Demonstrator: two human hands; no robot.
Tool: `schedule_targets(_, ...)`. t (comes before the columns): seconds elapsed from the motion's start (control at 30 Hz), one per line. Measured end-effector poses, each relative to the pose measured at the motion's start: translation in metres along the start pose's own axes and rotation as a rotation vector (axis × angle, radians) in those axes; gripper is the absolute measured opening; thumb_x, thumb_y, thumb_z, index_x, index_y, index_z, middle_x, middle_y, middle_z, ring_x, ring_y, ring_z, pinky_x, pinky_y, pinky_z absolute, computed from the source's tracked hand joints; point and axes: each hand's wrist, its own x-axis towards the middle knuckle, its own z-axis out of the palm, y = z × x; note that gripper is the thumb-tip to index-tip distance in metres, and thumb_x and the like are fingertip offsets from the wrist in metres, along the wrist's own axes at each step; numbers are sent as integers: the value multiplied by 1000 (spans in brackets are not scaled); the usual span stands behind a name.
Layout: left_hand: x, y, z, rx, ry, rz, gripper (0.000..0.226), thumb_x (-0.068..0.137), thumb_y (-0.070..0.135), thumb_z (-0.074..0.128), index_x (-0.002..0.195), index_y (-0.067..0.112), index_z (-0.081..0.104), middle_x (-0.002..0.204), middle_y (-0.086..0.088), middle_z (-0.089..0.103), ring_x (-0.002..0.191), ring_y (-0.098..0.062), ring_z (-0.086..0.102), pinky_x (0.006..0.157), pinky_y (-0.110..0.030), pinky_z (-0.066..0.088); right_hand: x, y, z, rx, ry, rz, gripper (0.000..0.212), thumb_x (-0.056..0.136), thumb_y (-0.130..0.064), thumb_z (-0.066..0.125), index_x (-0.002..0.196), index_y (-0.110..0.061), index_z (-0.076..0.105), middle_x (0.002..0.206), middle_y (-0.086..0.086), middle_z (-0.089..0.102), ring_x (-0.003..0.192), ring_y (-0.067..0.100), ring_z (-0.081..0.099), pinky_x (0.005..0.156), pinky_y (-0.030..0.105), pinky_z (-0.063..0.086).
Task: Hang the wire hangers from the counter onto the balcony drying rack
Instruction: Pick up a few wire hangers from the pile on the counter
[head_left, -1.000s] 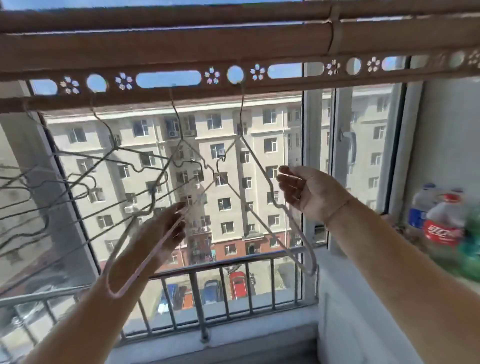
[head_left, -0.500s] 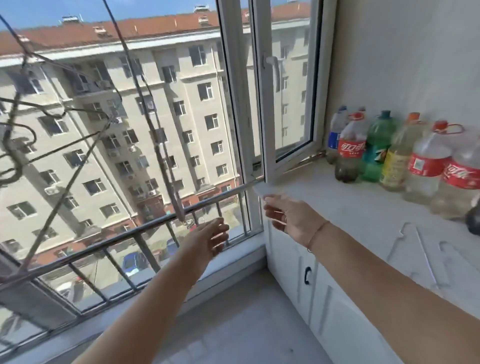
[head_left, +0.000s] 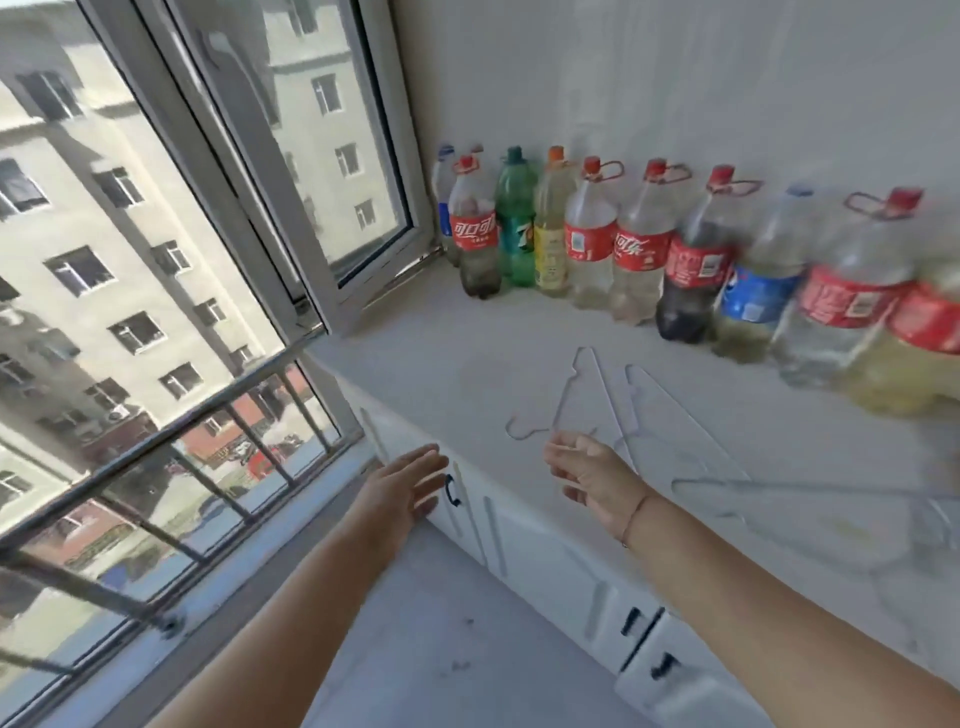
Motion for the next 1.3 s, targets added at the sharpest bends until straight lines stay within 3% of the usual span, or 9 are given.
schedule_targets(0.2, 31, -37, 78, 53, -82, -95, 20, 93, 18, 55, 111, 16, 61, 101, 0, 68, 94, -16, 62, 75, -27, 45, 2, 25, -101, 64, 173, 73, 25, 88, -10, 57, 112, -16, 53, 73, 3, 49, 65, 13, 42, 56, 25, 28)
schedule_targets(0.37, 51, -61, 128, 69, -106, -153, 19, 93, 19, 55, 110, 16, 61, 101, 0, 67, 96, -17, 60, 81, -29, 45, 22, 28, -156, 0, 259, 64, 34, 87, -8, 59, 120, -8, 53, 81, 2, 53, 64, 11, 43, 53, 22, 30)
schedule_targets(0.47, 65, -77, 146, 72, -86, -195, 17, 92, 19, 57, 108, 16, 61, 101, 0, 66, 96, -17, 61, 88, -31, 44, 39, 29, -176, -95, 286, 52, 37, 86, -7, 60, 123, -7, 53, 102, 6, 53, 71, 8, 48, 53, 15, 35)
schedule_targets(0.6, 84, -93, 158, 43, -55, -274, 21, 90, 19, 59, 111, 13, 60, 102, -2, 64, 98, -20, 60, 88, -33, 44, 71, 32, -183, -221, 325, 7, 35, 82, -4, 64, 116, -4, 57, 110, 9, 55, 97, 17, 52, 81, 25, 44)
schedule_targets(0.7, 103, -97, 162, 13, -19, -325, 21, 90, 17, 59, 110, 10, 60, 104, -6, 62, 100, -24, 59, 89, -34, 45, 100, 33, -181, -372, 328, 0, 33, 80, -3, 66, 112, 0, 59, 102, 7, 57, 95, 18, 52, 93, 31, 42)
schedule_targets(0.83, 133, -95, 163, -21, 34, -403, 11, 90, 16, 59, 98, 10, 62, 102, -6, 61, 87, -21, 61, 74, -31, 48, 131, 36, -181, -514, 305, 64, 28, 79, -10, 68, 105, -1, 64, 95, 6, 60, 90, 18, 56, 89, 29, 44)
schedule_targets(1.03, 166, -86, 167, -54, 26, -490, 7, 92, 17, 55, 90, 14, 61, 91, -5, 62, 79, -18, 59, 69, -28, 46, 158, 49, -182, -760, 403, 147, 12, 71, -24, 72, 82, -23, 66, 88, -1, 66, 91, 22, 63, 85, 33, 50)
schedule_targets(1.17, 181, -88, 167, -48, 13, -534, 9, 92, 17, 56, 93, 11, 62, 91, -5, 65, 79, -18, 60, 68, -28, 47, 165, 50, -178, -815, 488, 163, 10, 71, -25, 73, 79, -21, 69, 95, 3, 69, 90, 25, 64, 79, 32, 49)
schedule_targets(1.3, 192, -88, 168, -63, -32, -558, 13, 91, 16, 56, 101, 10, 61, 96, -7, 67, 83, -19, 63, 70, -29, 47, 172, 49, -178, -725, 464, 164, 14, 74, -22, 72, 84, -13, 69, 91, 3, 69, 87, 23, 63, 76, 28, 47)
